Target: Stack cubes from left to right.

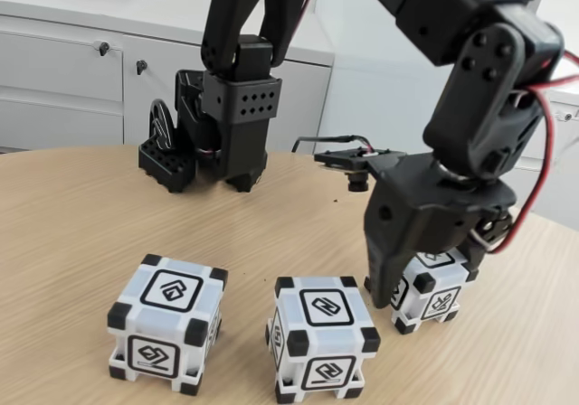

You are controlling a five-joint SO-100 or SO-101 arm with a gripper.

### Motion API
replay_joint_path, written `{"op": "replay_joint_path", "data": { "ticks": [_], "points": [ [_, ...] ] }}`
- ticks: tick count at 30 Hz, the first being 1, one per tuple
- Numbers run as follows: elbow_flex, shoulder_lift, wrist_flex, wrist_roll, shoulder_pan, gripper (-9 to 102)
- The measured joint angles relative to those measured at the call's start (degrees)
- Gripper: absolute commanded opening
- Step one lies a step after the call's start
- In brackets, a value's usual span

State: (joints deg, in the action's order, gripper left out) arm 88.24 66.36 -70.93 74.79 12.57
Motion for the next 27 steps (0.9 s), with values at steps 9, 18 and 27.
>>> {"op": "replay_joint_path", "data": {
  "ticks": [9, 18, 27],
  "points": [
    [-0.18, 1.05, 0.26, -2.37, -0.18, 23],
    [-0.26, 1.05, 0.18, -6.94, -0.18, 23],
    [0.0, 6.86, 0.0, -12.92, -0.44, 23]
  ]
}}
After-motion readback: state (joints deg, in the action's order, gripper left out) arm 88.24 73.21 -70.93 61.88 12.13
